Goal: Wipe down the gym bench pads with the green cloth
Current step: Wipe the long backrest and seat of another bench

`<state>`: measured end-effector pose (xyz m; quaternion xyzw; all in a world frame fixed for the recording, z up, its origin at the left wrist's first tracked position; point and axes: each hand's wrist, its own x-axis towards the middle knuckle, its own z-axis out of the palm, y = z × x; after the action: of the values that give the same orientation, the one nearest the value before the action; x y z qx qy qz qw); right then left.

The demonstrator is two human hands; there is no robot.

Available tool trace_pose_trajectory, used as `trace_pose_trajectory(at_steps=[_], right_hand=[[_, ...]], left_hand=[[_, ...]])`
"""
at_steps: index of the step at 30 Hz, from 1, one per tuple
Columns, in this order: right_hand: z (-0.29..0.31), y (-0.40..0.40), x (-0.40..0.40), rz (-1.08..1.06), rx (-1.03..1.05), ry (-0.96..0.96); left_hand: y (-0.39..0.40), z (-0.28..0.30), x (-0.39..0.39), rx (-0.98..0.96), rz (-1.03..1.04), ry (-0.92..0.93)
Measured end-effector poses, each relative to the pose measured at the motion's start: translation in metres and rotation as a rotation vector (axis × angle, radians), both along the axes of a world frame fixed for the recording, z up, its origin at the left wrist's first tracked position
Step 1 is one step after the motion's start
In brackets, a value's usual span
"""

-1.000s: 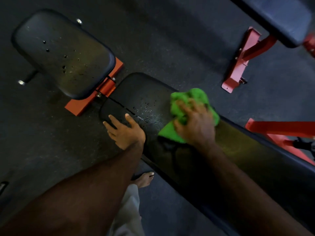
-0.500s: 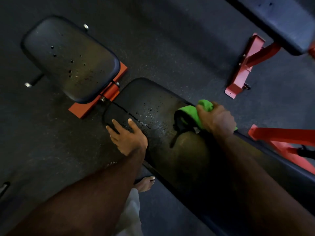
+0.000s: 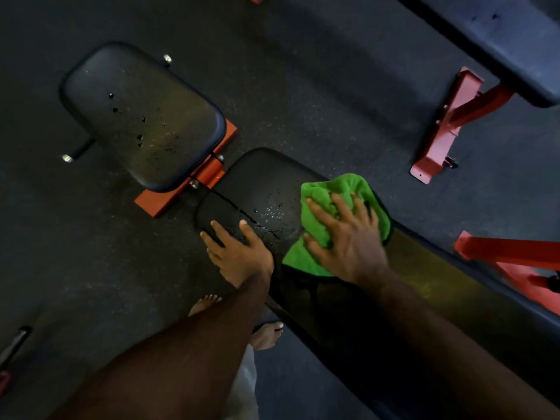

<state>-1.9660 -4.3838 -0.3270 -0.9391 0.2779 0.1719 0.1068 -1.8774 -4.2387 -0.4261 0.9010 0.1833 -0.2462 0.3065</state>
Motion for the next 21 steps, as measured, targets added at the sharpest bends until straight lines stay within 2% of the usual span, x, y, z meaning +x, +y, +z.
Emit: trace_pose_trajectory(at_steps=[2,5,6,8,10,11,12,15,16,17,19,21], right_hand=[[-0.005,-0.024,0.001,-0.063,-0.032,0.019],[-0.010,-0.038,0.029,-0.475,-0.039,0.056],[-0.012,-0.028,0.037,-0.517,-0.050,0.075],[-0.018,0.006,0.040,-0.346,-0.080,0.023],[-0.017,0.027,0.025,-0.041,0.018,-0.005],[-0.016,0.023,0.017,0.040,0.057,-0.011],[-0.016,0.013,0.015,0.035,0.063,-0.036],[-0.011,0.003,0.023,-0.365,-0.027,-0.076],[-0.009,0.011,0.025,-0.410,-0.044,-0.056],[-0.009,0.023,0.023,-0.330,-0.039,-0.040],[-0.009,0.036,0.007,-0.029,0.036,-0.006],[-0.003,0.019,-0.003,0.069,0.064,0.026]], left_hand=[[0.001,0.000,0.000,0.014,-0.003,-0.003],[0.001,-0.002,-0.001,0.002,-0.017,0.004],[0.002,-0.003,-0.001,-0.006,-0.018,0.007],[0.001,-0.003,-0.002,-0.008,-0.016,-0.007],[0.000,-0.004,-0.001,-0.003,-0.007,-0.029],[-0.001,-0.004,-0.001,-0.002,-0.008,-0.027],[0.000,-0.004,0.000,-0.001,-0.011,-0.018],[0.001,-0.001,0.001,-0.004,-0.026,0.026],[0.002,0.000,0.001,-0.016,-0.037,0.039],[0.002,0.000,0.001,-0.021,-0.047,0.046],[0.003,0.000,0.002,-0.015,-0.046,0.044],[0.003,0.003,0.003,-0.018,-0.044,0.053]])
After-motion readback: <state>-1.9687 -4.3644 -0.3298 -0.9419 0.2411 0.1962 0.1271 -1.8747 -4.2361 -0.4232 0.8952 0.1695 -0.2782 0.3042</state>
